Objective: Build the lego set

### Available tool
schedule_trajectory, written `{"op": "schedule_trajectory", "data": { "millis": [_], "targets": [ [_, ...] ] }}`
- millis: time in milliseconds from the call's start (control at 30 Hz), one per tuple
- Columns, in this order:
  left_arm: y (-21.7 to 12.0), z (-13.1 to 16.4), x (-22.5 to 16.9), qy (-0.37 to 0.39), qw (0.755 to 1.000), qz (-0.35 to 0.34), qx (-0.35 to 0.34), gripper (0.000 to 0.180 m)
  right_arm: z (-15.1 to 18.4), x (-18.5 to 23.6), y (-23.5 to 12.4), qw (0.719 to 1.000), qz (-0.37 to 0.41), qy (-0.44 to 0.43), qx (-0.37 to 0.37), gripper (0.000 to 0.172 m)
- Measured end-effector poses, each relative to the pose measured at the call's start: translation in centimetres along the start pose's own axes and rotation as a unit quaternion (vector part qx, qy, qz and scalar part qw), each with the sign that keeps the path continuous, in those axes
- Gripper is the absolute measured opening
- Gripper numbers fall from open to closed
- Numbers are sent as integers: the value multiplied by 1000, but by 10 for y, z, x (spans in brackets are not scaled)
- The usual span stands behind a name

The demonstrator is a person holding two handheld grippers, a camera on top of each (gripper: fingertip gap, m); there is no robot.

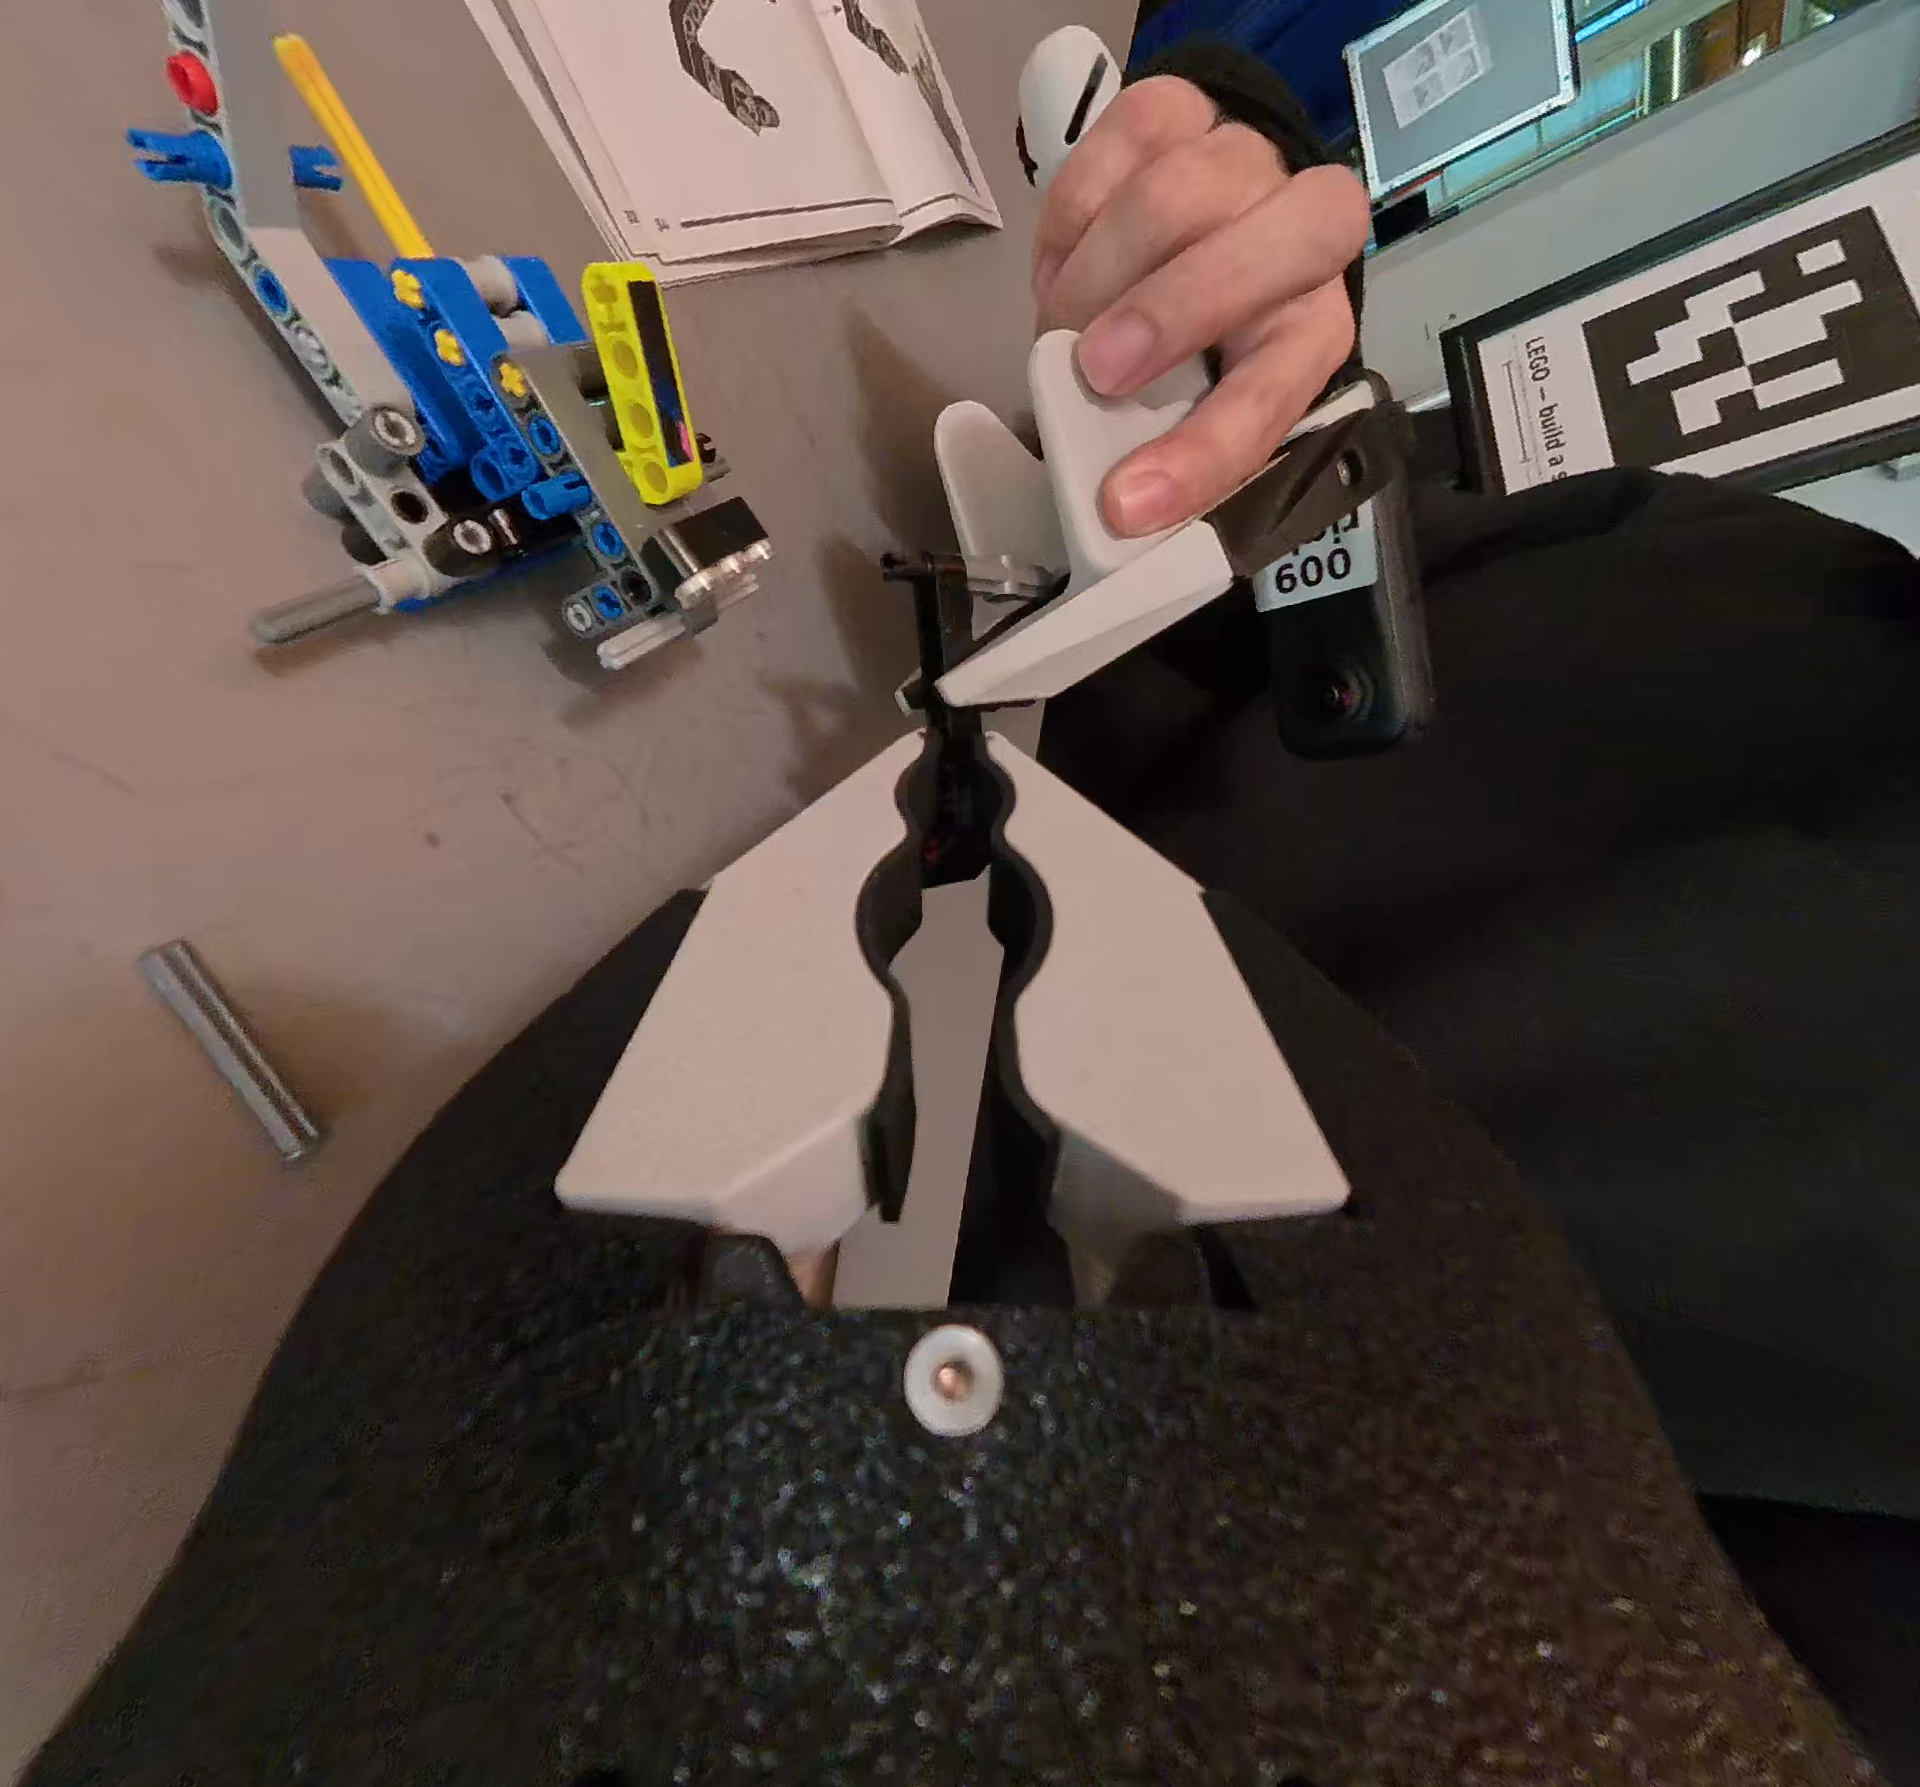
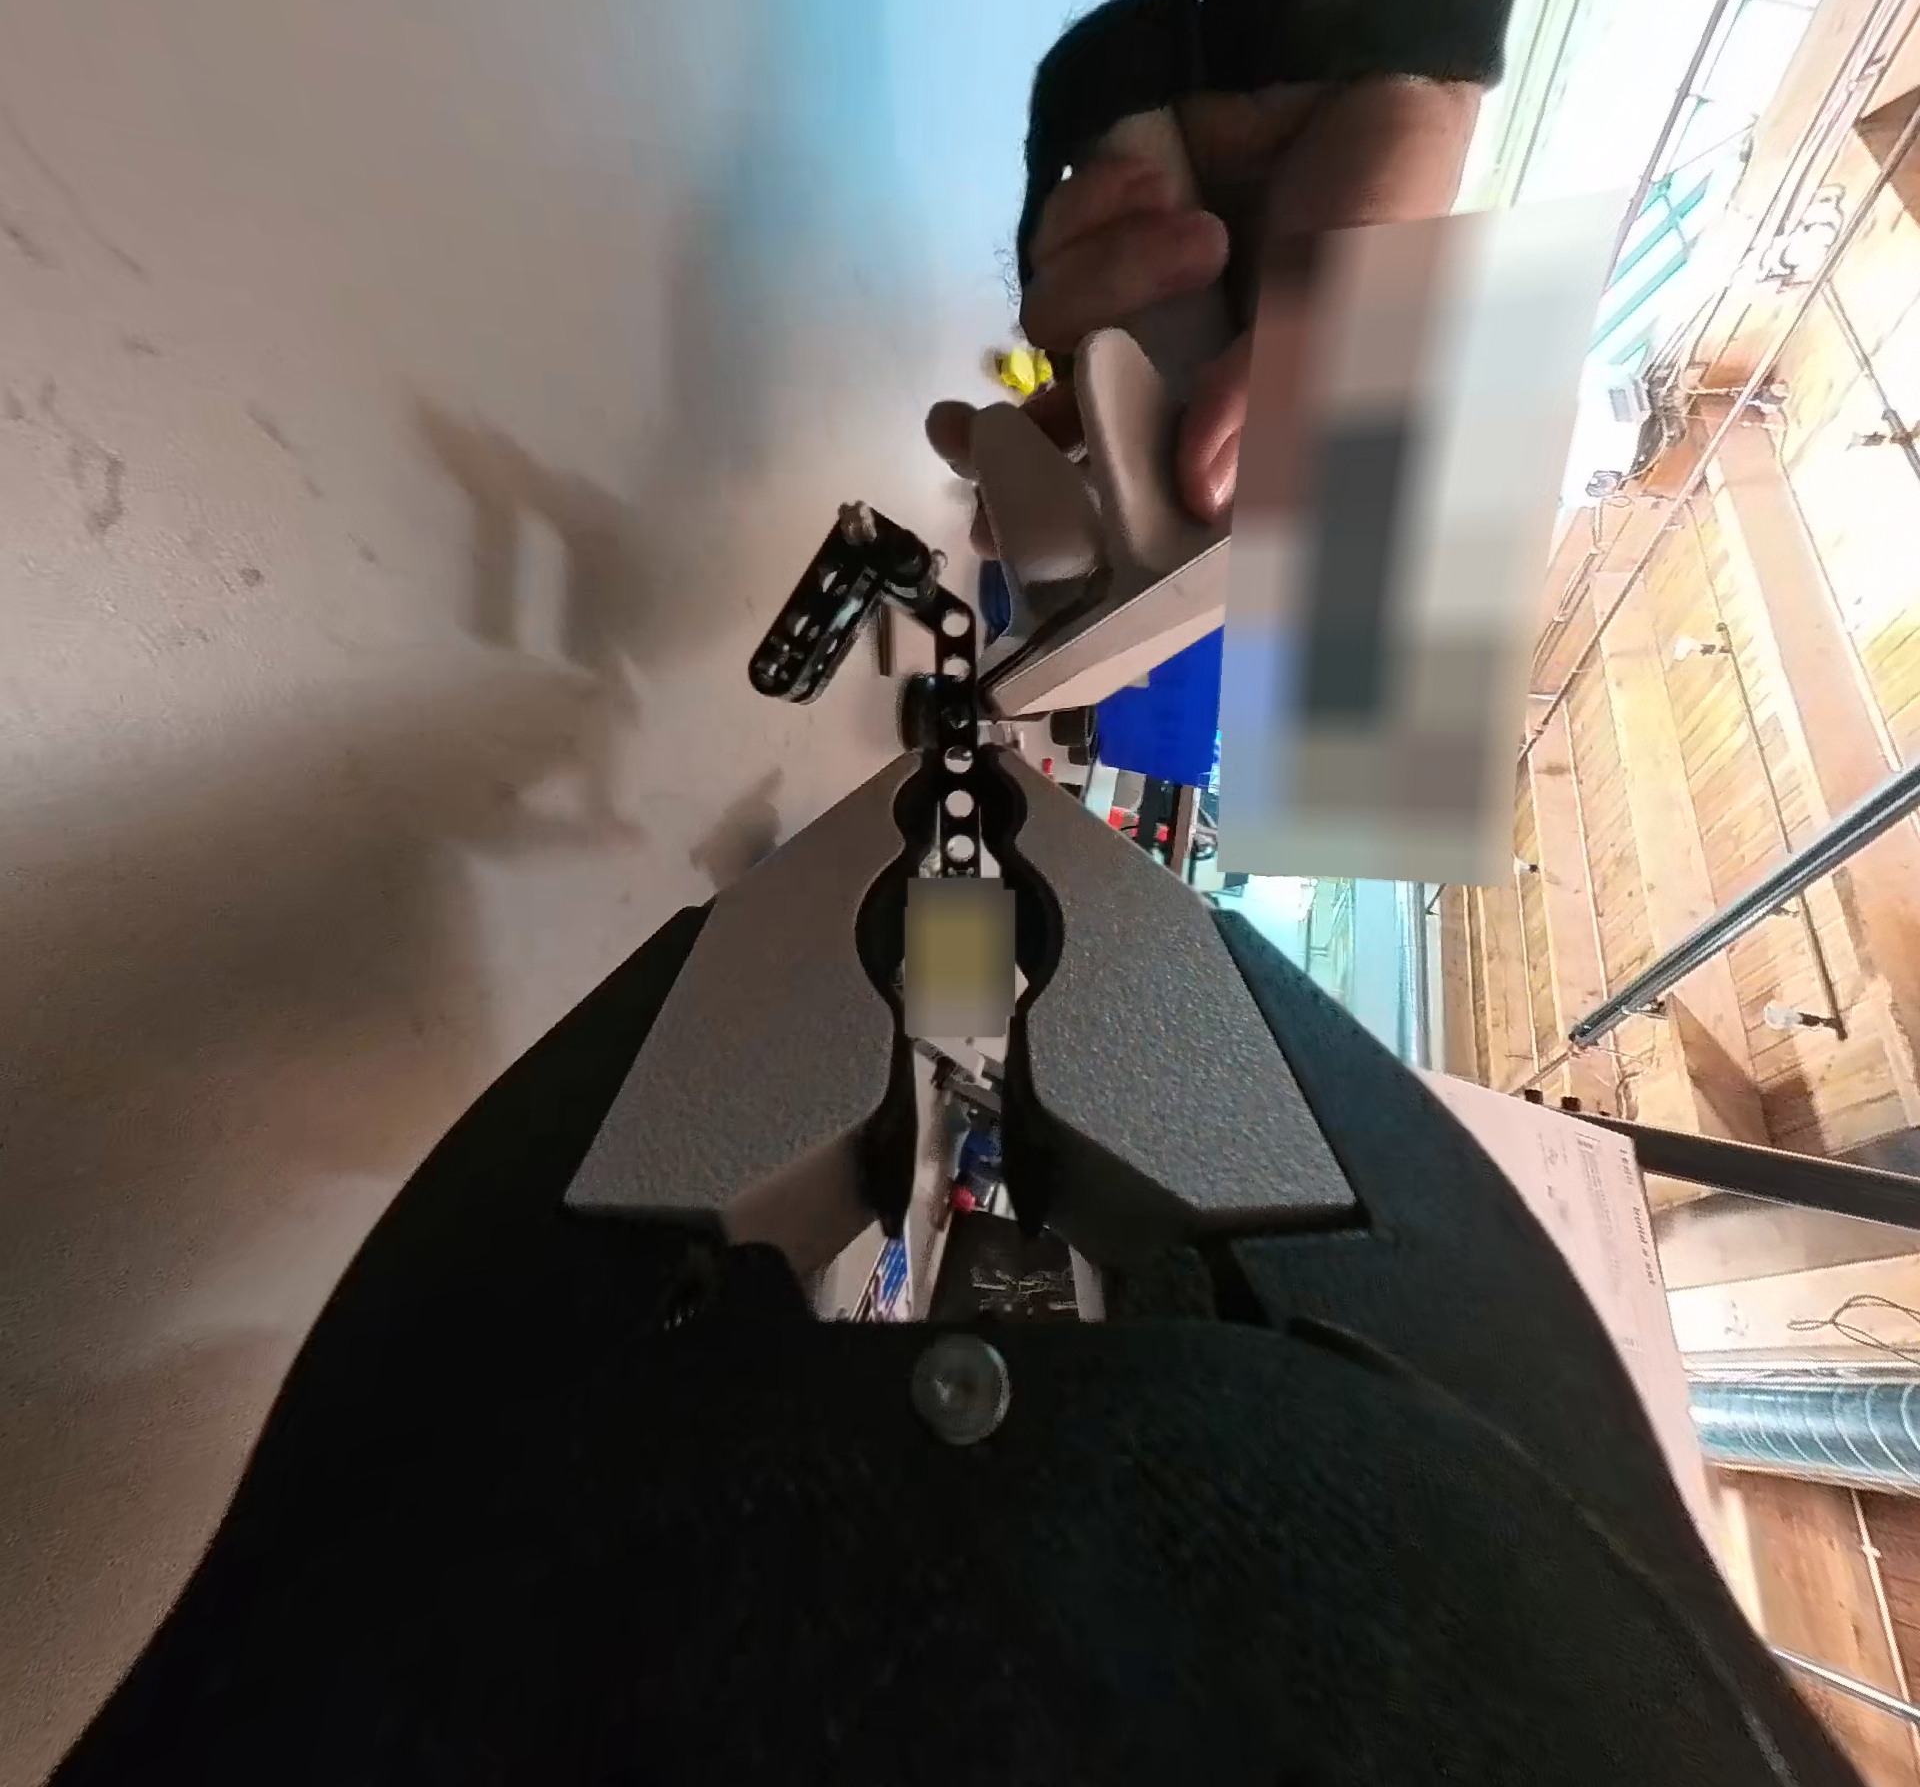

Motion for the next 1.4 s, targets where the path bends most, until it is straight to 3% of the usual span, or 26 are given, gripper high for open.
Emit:
{"op": "schedule_trajectory", "data": {
  "millis": [133, 233, 333, 500, 767, 1400],
  "targets": [
    [3, 9, 2, 28, 999, -19, 36, 23, 0, 1, 1, 1000, 14, -2, 2, 4],
    [5, 7, -1, 33, 999, -16, 32, 9, -2, 2, 3, 1000, 25, -7, -3, 4],
    [6, 6, -2, 22, 999, -3, 39, 15, -3, 4, 4, 999, 32, -18, -7, 4],
    [8, 6, 0, 16, 999, -1, 49, 9, -3, 4, 5, 998, 50, -15, -24, 4],
    [9, -4, -2, -23, 999, 34, 11, 9, 7, 1, -2, 993, 72, 75, -60, 4],
    [5, -3, -7, 22, 999, 12, 28, 13, 7, -2, -1, 984, 73, 135, -89, 4]
  ]
}}
Point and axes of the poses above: each gripper's, where its closed fingertips meet, y out along the fingers, z out of its underside, x = y × z across the jaws, the point moved 3 cm from there along -y, back along the fingers, and after that the axes turned 13 degrees about -z, right-handed, at the moved point
